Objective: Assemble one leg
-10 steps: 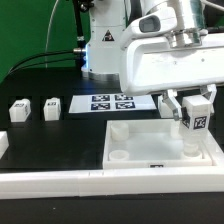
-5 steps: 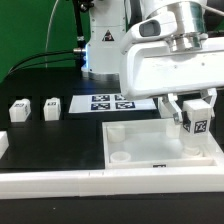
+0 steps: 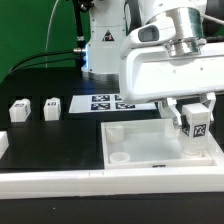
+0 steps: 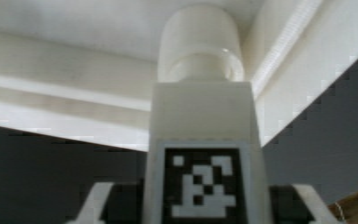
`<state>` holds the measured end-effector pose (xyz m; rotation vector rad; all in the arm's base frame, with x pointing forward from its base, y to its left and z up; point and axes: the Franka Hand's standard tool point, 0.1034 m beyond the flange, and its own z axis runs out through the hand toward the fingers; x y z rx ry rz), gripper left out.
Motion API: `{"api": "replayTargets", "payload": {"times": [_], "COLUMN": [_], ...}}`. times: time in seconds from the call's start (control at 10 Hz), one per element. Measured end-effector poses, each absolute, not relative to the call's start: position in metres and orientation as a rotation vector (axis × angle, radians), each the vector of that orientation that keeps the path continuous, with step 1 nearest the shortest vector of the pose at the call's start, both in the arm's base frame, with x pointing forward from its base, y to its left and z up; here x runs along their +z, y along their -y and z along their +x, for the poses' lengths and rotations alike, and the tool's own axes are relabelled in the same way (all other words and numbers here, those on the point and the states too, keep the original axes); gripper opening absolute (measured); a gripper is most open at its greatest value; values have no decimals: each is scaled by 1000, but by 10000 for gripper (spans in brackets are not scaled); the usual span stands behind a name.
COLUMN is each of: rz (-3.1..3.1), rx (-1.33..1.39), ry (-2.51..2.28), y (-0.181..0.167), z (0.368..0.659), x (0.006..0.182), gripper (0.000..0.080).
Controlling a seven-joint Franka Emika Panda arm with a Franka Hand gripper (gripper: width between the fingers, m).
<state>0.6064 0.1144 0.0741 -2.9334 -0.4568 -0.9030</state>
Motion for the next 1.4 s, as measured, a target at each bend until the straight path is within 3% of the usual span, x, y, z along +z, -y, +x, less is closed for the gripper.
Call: {"api": "replayTargets", "payload": {"times": [0.4,0.5,0.6,0.9,1.4], "rz": [-2934,-2934,-2934,-2934,-2934], "rx": [-894,-894,-894,-894,-898], "ry": [459,460,460,459,461], "y": [-116,-117,-117,-116,-116], "z": [607,607,607,607,612], "x": [75,75,75,75,81], "gripper": [293,487,596,646,648]}}
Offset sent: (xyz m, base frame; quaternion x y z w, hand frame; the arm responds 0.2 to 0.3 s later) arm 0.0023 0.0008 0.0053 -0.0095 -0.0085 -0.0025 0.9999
